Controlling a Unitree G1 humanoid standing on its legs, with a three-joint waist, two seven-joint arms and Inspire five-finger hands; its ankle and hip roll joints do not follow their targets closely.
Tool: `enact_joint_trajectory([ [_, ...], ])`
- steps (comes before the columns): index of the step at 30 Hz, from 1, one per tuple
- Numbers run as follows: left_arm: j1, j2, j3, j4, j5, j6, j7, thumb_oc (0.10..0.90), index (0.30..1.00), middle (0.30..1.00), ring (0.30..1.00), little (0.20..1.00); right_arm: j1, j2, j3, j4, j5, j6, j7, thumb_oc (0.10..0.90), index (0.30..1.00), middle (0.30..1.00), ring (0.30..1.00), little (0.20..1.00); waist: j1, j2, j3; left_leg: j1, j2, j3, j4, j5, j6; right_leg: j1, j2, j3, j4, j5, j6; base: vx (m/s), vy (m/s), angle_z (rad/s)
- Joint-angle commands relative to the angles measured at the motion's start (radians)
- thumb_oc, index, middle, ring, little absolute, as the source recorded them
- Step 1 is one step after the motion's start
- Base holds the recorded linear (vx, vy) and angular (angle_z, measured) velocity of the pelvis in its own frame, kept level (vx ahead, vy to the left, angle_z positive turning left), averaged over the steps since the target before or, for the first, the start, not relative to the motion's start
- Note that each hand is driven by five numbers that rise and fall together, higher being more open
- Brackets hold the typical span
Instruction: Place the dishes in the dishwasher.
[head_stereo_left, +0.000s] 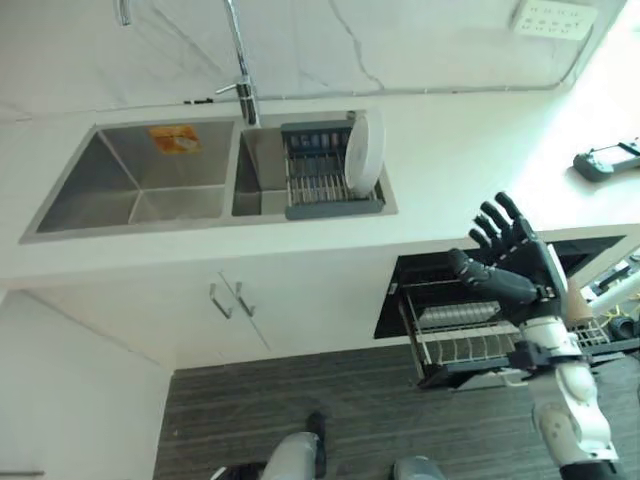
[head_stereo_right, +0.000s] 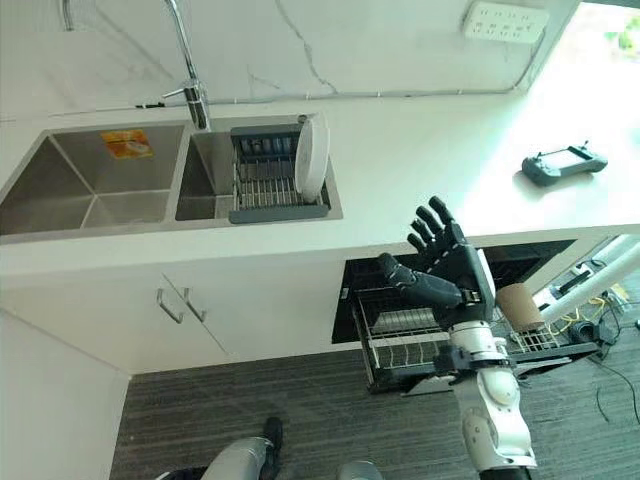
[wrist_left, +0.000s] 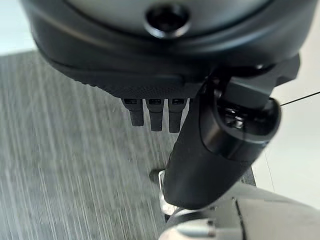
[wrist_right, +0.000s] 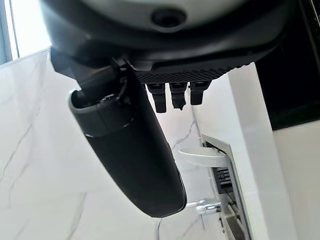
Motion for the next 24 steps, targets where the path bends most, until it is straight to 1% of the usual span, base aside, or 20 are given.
enact_joint_trajectory([
  [1,0.016,-0.046,-0.044,-0.004,0.021,-0.010,-0.020,0.800,0.900,0.900,0.900,0.900,-0.049,-0.051,-0.072,-0.091,0.019,-0.123,-0.004,0.800,0.900,0.900,0.900,0.900,-0.011,0.050,-0.075,0.071,0.006,-0.069,-0.014,-0.185,0.001,0.014,0.155,-0.097,-0.053,0.021,-0.089,0.24,0.233,-0.30],
  [2,0.011,-0.040,-0.042,0.008,0.019,-0.014,-0.015,0.800,0.900,0.900,0.900,0.900,-0.047,-0.045,-0.068,-0.086,0.029,-0.135,0.007,0.800,0.900,0.900,0.900,0.900,-0.019,0.057,-0.075,0.091,0.003,-0.071,-0.014,-0.201,0.017,0.003,0.156,-0.101,-0.053,0.061,-0.081,0.17,0.194,-0.34],
  [3,0.008,-0.036,-0.041,0.009,0.017,-0.013,-0.016,0.800,0.900,0.900,0.900,0.900,-0.046,-0.043,-0.067,-0.085,0.029,-0.141,0.013,0.800,0.900,0.900,0.900,0.900,-0.021,0.060,-0.072,0.098,0.005,-0.066,-0.014,-0.207,0.021,-0.008,0.154,-0.108,-0.042,0.071,-0.078,0.13,0.202,-0.45],
  [5,-0.002,-0.026,-0.047,0.006,-0.016,-0.004,-0.014,0.800,0.900,0.900,0.900,0.900,-0.049,-0.035,-0.058,-0.086,0.027,-0.150,0.030,0.800,0.900,0.900,0.900,0.900,-0.021,0.067,-0.063,0.113,0.016,-0.039,-0.014,-0.220,0.026,-0.040,0.143,-0.145,-0.006,0.074,-0.073,0.05,0.142,-0.76],
  [8,0.002,-0.025,-0.043,0.001,-0.059,-0.006,-0.006,0.800,0.900,0.900,0.900,0.900,-0.069,-0.029,-0.035,-0.078,0.043,-0.137,0.053,0.800,0.900,0.900,0.900,0.900,0.001,0.071,-0.051,0.123,0.029,0.010,-0.014,-0.234,0.032,-0.038,0.121,-0.216,0.002,0.073,-0.067,0.05,0.094,-0.94],
  [10,0.008,-0.026,-0.044,-0.002,-0.064,-0.009,-0.001,0.800,0.900,0.900,0.900,0.900,-0.076,-0.022,-0.023,-0.073,0.056,-0.152,0.058,0.800,0.900,0.900,0.900,0.900,0.012,0.068,-0.045,0.127,0.027,0.017,-0.014,-0.239,0.038,-0.032,0.112,-0.225,0.004,0.073,-0.061,0.03,-0.007,-0.89],
  [13,0.022,-0.026,-0.040,-0.002,-0.069,-0.010,0.011,0.800,0.900,0.900,0.900,0.900,-0.083,-0.001,-0.012,-0.069,0.042,-0.161,0.012,0.800,0.900,0.900,0.900,0.900,0.022,0.071,-0.043,0.129,0.039,0.028,-0.014,-0.244,0.037,-0.031,0.096,-0.246,-0.051,0.083,-0.053,0.03,-0.077,-0.34],
  [14,0.026,-0.028,-0.035,-0.001,-0.073,-0.009,0.014,0.800,0.900,0.900,0.900,0.900,-0.084,0.004,-0.011,-0.066,0.052,-0.159,0.017,0.800,0.900,0.900,0.900,0.900,0.023,0.070,-0.042,0.131,0.042,0.033,-0.014,-0.246,0.035,-0.037,0.088,-0.247,-0.053,0.076,-0.051,0.05,-0.166,-0.07],
  [15,0.037,-0.031,-0.028,0.002,-0.087,-0.009,0.022,0.800,0.900,0.900,0.900,0.900,-0.084,0.004,-0.012,-0.067,0.039,-0.168,0.028,0.800,0.900,0.900,0.900,0.900,0.028,0.062,-0.042,0.137,0.042,0.045,-0.014,-0.247,0.028,-0.058,0.064,-0.244,-0.053,0.057,-0.044,0.05,-0.214,-0.09],
  [16,0.043,-0.032,-0.019,0.003,-0.091,-0.008,0.022,0.800,0.900,0.900,0.900,0.900,-0.086,0.002,-0.005,-0.068,0.020,-0.181,0.032,0.800,0.900,0.900,0.900,0.900,0.032,0.059,-0.043,0.139,0.045,0.050,-0.014,-0.248,0.024,-0.071,0.053,-0.242,-0.053,0.050,-0.039,0.05,-0.258,-0.10],
  [17,0.050,-0.033,-0.013,0.007,-0.101,-0.010,0.026,0.800,0.900,0.900,0.900,0.900,-0.090,0.002,-0.001,-0.070,0.007,-0.188,0.039,0.800,0.900,0.900,0.900,0.900,0.034,0.057,-0.045,0.139,0.048,0.055,-0.014,-0.247,0.020,-0.088,0.043,-0.242,-0.053,0.058,-0.031,0.10,-0.321,-0.25],
  [18,0.069,-0.029,0.011,0.005,-0.112,-0.005,0.035,0.800,0.900,0.900,0.900,0.900,-0.095,0.002,0.003,-0.081,-0.002,-0.185,0.065,0.800,0.900,0.900,0.900,0.900,0.031,0.056,-0.039,0.159,0.066,0.074,-0.014,-0.264,0.016,-0.119,0.030,-0.239,-0.053,0.110,-0.002,0.13,-0.348,-0.25],
  [19,0.077,-0.027,0.024,0.000,-0.115,0.005,0.040,0.800,0.900,0.900,0.900,0.900,-0.094,-0.002,0.001,-0.090,0.004,-0.177,0.080,0.800,0.900,0.900,0.900,0.900,0.031,0.057,-0.040,0.160,0.078,0.078,-0.014,-0.263,0.006,-0.108,0.039,-0.243,-0.053,0.083,-0.013,0.19,-0.488,-0.31],
  [20,0.085,-0.031,0.040,0.007,-0.147,0.007,0.061,0.800,0.900,0.900,0.900,0.900,-0.093,-0.012,0.011,-0.104,0.001,-0.176,0.090,0.800,0.900,0.900,0.900,0.900,0.035,0.052,-0.048,0.155,0.089,0.072,-0.014,-0.255,-0.008,-0.104,0.052,-0.240,-0.053,0.058,-0.031,0.17,-0.450,-0.15],
  [21,0.089,-0.036,0.058,0.019,-0.165,-0.001,0.055,0.800,0.900,0.900,0.900,0.900,-0.096,-0.024,0.017,-0.117,-0.006,-0.178,0.093,0.800,0.900,0.900,0.900,0.900,0.037,0.046,-0.052,0.156,0.094,0.067,-0.014,-0.248,-0.018,-0.101,0.063,-0.229,-0.053,0.044,-0.045,0.15,-0.377,-0.06],
  [22,0.089,-0.038,0.063,0.020,-0.171,-0.003,0.056,0.800,0.900,0.900,0.900,0.900,-0.097,-0.026,0.018,-0.119,-0.005,-0.179,0.094,0.800,0.900,0.900,0.900,0.900,0.037,0.045,-0.053,0.157,0.094,0.066,-0.014,-0.247,-0.020,-0.100,0.064,-0.229,-0.053,0.041,-0.048,0.16,-0.319,0.09],
  [24,0.096,-0.056,0.091,0.040,-0.186,-0.035,0.068,0.800,0.900,0.900,0.900,0.900,-0.114,-0.047,0.025,-0.143,-0.027,-0.180,0.100,0.800,0.900,0.900,0.900,0.900,0.049,0.029,-0.049,0.188,0.076,0.057,-0.014,-0.228,-0.030,-0.081,0.069,-0.226,-0.053,0.026,-0.075,0.18,-0.303,0.12],
])
